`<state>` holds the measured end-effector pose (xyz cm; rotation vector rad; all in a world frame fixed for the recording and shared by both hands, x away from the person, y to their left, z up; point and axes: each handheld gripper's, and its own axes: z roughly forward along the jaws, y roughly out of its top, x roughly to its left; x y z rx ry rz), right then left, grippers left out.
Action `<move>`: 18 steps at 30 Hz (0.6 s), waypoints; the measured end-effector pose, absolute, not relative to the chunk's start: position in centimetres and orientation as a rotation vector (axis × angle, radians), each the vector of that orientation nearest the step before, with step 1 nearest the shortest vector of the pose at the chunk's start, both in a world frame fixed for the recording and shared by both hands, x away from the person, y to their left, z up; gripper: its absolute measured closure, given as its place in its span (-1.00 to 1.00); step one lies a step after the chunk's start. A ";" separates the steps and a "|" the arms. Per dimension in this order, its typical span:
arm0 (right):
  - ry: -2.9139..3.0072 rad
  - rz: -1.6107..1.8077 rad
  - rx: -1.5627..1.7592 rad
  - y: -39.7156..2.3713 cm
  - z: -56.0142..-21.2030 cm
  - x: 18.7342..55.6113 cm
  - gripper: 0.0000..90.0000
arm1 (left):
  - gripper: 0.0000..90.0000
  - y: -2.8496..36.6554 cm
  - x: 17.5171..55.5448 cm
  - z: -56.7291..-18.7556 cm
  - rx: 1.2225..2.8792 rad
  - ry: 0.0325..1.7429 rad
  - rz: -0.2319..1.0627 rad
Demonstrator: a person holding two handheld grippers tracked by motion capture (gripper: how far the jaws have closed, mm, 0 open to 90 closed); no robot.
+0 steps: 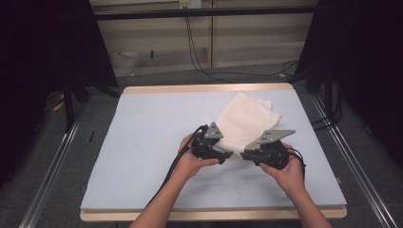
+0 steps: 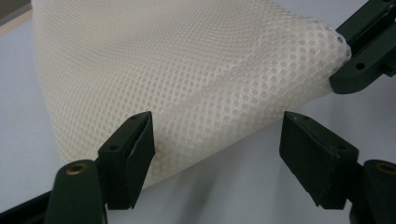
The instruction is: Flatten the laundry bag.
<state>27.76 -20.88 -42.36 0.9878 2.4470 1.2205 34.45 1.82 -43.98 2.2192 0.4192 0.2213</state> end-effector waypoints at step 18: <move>2.429 1.224 1.000 -20.5 -42.6 28.0 0.87 | 0.79 0.9 35.0 -44.7 2.219 0.466 0.065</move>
